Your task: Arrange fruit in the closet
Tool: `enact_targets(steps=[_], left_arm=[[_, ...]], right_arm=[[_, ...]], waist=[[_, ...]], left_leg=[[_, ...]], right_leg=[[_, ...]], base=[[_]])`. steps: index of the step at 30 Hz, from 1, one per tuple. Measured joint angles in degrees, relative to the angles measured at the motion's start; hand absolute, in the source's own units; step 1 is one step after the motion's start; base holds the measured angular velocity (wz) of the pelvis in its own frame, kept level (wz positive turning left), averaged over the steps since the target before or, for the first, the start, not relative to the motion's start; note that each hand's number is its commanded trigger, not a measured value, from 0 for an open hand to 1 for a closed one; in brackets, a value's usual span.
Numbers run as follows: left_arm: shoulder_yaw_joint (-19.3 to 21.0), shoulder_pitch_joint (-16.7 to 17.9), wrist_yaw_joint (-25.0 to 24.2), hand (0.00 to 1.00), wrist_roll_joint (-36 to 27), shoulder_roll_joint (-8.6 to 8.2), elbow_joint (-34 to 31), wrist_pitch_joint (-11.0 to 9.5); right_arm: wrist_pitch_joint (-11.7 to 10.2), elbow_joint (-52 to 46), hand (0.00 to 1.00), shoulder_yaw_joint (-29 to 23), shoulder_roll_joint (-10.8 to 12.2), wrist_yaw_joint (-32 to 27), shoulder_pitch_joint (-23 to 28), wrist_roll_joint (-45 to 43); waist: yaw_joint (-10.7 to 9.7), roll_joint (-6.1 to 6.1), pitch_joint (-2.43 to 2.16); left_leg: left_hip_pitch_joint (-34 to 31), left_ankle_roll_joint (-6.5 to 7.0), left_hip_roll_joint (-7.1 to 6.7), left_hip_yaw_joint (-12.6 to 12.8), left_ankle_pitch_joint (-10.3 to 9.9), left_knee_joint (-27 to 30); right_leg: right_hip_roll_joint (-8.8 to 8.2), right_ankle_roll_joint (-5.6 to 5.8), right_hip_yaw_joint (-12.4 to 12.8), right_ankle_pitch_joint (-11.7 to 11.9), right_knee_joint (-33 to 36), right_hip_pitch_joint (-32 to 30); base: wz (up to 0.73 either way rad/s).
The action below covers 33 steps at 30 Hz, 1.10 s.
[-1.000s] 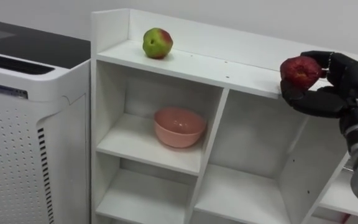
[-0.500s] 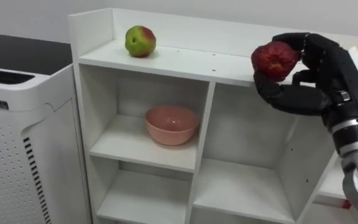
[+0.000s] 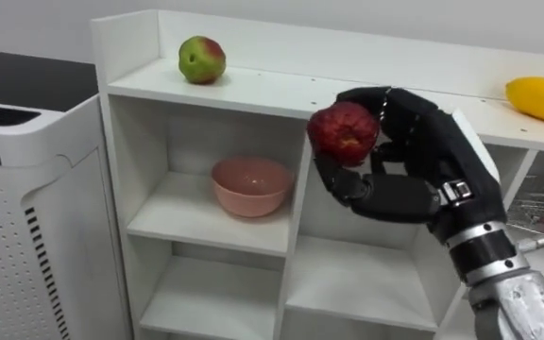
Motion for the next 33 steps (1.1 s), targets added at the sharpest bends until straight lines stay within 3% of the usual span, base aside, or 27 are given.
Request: enact_targets(steps=[2, 4, 9, 14, 15, 17, 24, 26, 28, 33], left_arm=[[-0.35, -0.06, 0.06, 0.0, -0.88, -0.02, 0.23, -0.01], [-1.35, -0.11, 0.75, 0.0, -1.27, -0.05, 0.37, -0.04], [-2.01, -2.27, 2.4, 0.0, -3.65, -1.41, 2.83, -0.25], [-2.86, -3.83, 2.95, 0.0, -9.05, -1.57, 5.09, -0.22], [-3.35, -3.92, 3.31, 0.0, -10.4, -1.59, 5.18, -0.24], [-4.8, -4.48, 3.48, 0.0, -12.59, -1.97, 5.26, -0.27], [-6.69, -6.35, 3.52, 0.0, -14.93, -2.75, 7.72, -0.1], [-6.72, -6.7, 3.64, 0.0, -17.4, -3.35, 7.71, 0.15], [-7.14, -7.04, 3.68, 0.0, -19.36, -3.37, 7.16, 0.26], [-7.89, -6.64, 3.71, 0.0, -21.53, -3.37, 6.03, 0.39]], right_arm=[[-0.06, 1.15, 1.0, 1.66, 0.64, 0.51, 2.21, 0.32], [-0.02, 4.72, 1.0, 2.41, 1.71, 1.05, 3.29, 1.75], [0.1, 18.38, 1.0, 2.64, 2.77, 1.56, 3.79, 8.84], [-0.03, 31.5, 1.0, 1.04, 6.33, -0.19, 3.69, 14.31], [-0.02, 32.73, 1.0, 1.06, 6.52, -0.64, 3.68, 15.1], [-0.29, 37.75, 1.0, 0.98, 7.02, -1.34, 2.27, 19.17], [-0.21, 49.52, 1.0, -0.46, 8.84, -2.12, -1.94, 36.1], [-0.15, 51.89, 1.0, -1.88, 8.85, -1.83, -4.11, 44.92], [-0.03, 54.52, 1.0, -3.48, 8.76, -1.69, -6.08, 49.86], [0.0, 56.38, 1.0, -5.15, 8.48, -0.8, -8.04, 60.44]], waist=[[-0.03, 0.91, 0.45], [-0.2, 1.15, 0.21], [-0.39, 2.29, 0.24], [-0.49, 2.72, 0.31], [-0.19, 2.84, 0.42], [0.13, 3.75, 1.05], [1.49, 4.03, 1.78], [1.5, 4.02, 2.47], [1.46, 4.07, 2.88], [1.75, 3.96, 2.94]], left_leg=[[-0.24, 0.0, 0.0, 0.12, 0.01, 0.09], [-1.11, 0.01, 0.03, 0.13, 0.01, 0.33], [-5.37, 0.12, 0.21, 0.27, 0.12, 2.12], [-10.14, 0.14, 0.52, 0.3, 0.19, 4.27], [-10.67, 0.15, 0.59, 0.28, 0.19, 4.57], [-13.67, 0.16, 0.61, 0.24, 0.2, 6.14], [-22.63, 0.54, 0.46, 1.63, 0.46, 10.49], [-26.89, 0.69, 0.24, 1.95, 0.53, 12.48], [-29.88, 0.68, 0.26, 1.96, 0.51, 13.86], [-35.63, 0.31, 0.2, 1.63, 1.26, 15.91]], right_leg=[[-0.03, 0.0, 0.02, 0.0, -0.01, -0.22], [-0.37, -0.01, 0.0, 0.0, 0.08, -1.04], [-0.52, -0.2, -0.62, 0.13, 1.89, -5.21], [-0.63, -0.45, -1.59, 0.29, 3.23, -9.73], [-0.64, -0.45, -1.51, 0.29, 3.55, -10.37], [-0.97, -0.49, -2.11, 0.25, 5.73, -13.76], [-2.36, -1.28, -1.57, -1.13, 14.68, -25.21], [-3.12, -1.62, -1.77, -1.87, 18.05, -29.9], [-3.56, -2.09, -2.34, -2.14, 19.97, -32.95], [-4.73, -3.35, -4.24, -2.85, 22.31, -38.64]], base=[[-0.02], [-0.05], [0.0], [0.04], [-0.05], [-0.06], [-0.08], [0.0], [0.13], [0.11]])
